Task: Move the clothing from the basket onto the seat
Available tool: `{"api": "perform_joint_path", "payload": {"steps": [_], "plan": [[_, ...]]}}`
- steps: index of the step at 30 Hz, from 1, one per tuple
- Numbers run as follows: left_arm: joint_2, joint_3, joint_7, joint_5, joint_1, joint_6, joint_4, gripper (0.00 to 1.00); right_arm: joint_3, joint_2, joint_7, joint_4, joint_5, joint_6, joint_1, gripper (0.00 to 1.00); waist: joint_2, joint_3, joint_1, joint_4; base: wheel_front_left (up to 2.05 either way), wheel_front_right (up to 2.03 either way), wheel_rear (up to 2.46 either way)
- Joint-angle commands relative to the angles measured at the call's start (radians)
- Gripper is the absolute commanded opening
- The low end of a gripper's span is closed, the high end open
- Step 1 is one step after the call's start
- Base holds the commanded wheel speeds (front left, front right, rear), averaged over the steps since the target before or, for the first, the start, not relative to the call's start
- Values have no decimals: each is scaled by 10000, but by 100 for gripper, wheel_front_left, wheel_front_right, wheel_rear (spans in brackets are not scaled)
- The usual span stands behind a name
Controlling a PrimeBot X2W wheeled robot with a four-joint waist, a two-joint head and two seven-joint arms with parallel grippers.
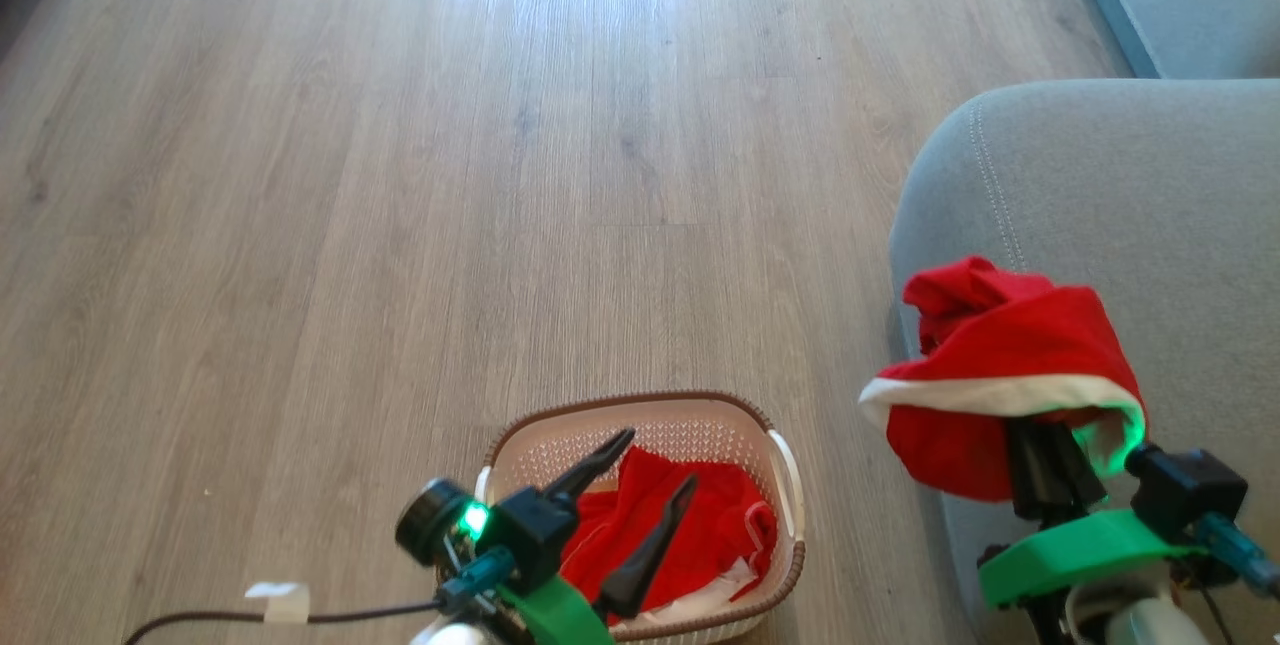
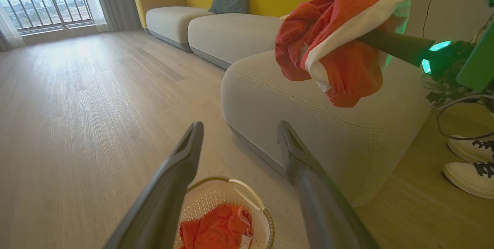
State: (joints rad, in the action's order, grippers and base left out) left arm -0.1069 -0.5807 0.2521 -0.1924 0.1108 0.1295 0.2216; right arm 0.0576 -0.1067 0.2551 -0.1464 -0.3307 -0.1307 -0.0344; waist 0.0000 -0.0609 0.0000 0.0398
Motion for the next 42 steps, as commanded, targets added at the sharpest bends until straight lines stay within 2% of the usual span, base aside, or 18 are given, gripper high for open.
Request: {"api": "perform_joint_path", "payload": {"steps": [1, 12, 19, 24, 36, 37, 42], "plan": [[-6, 410, 97, -103, 244, 11, -176, 100, 81, 26, 67, 213, 55, 0, 208, 0, 0, 0, 0, -2, 0, 0, 0], [81, 417, 97, -156, -89, 11, 675, 100, -213, 181, 67, -323, 79, 0, 176, 0, 0, 47, 0, -197, 0, 0, 0], [218, 555, 97, -100, -70, 11, 620, 100, -237, 112, 67, -201, 38, 0, 335, 0, 0, 126, 0, -734, 0, 0, 0], [295, 681, 97, -60, -20, 11, 381, 100, -166, 7, 67, 8, 66, 0, 494, 0, 0, 325, 0, -1586, 0, 0, 0], [441, 565, 97, 62, 411, 11, 6, 100, -419, -71, 67, 467, 198, 0, 543, 0, 0, 963, 0, -4203, 0, 0, 0], [441, 565, 97, 62, 411, 11, 6, 100, -419, -71, 67, 467, 198, 0, 543, 0, 0, 963, 0, -4203, 0, 0, 0], [460, 428, 97, 100, 530, 11, -44, 100, -556, -19, 67, 561, 192, 0, 516, 0, 0, 1152, 0, -5114, 0, 0, 0]]}}
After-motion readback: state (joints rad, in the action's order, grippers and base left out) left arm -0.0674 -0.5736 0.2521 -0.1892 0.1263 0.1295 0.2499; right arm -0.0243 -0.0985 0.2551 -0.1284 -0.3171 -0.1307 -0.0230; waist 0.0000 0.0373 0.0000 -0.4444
